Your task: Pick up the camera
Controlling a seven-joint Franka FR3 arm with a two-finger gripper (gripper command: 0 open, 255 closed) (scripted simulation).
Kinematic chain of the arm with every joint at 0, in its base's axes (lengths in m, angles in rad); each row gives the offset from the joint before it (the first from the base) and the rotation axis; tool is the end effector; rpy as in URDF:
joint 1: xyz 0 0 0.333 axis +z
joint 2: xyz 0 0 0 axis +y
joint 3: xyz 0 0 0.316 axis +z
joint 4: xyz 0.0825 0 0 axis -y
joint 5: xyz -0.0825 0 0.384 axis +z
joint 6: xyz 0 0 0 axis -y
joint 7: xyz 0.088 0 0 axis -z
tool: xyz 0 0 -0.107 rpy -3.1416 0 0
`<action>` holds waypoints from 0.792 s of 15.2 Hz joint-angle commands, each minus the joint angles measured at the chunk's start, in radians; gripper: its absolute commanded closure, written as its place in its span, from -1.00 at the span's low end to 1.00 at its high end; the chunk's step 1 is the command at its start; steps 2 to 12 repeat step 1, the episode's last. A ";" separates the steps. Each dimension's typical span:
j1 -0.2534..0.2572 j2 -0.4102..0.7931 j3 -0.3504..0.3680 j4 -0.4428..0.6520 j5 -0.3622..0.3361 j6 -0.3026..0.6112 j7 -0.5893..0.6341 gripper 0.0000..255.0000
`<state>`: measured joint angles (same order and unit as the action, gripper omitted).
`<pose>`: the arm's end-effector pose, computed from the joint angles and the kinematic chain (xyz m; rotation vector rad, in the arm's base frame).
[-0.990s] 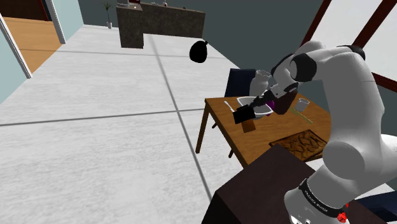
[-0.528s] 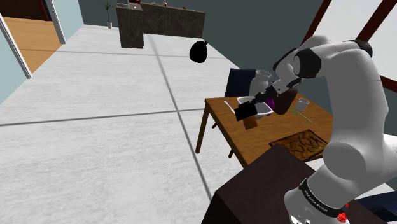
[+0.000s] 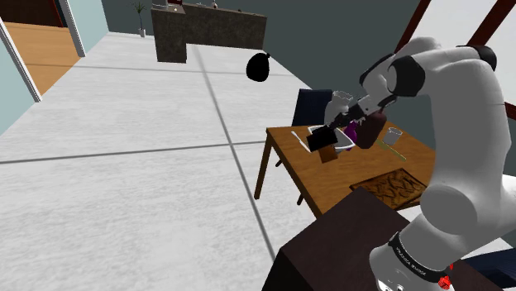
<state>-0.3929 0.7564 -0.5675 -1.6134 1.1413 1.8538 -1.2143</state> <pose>0.4773 -0.4719 0.2203 -2.5168 0.2955 -0.5340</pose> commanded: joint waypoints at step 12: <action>0.001 -0.005 -0.002 -0.002 -0.003 -0.002 0.003 1.00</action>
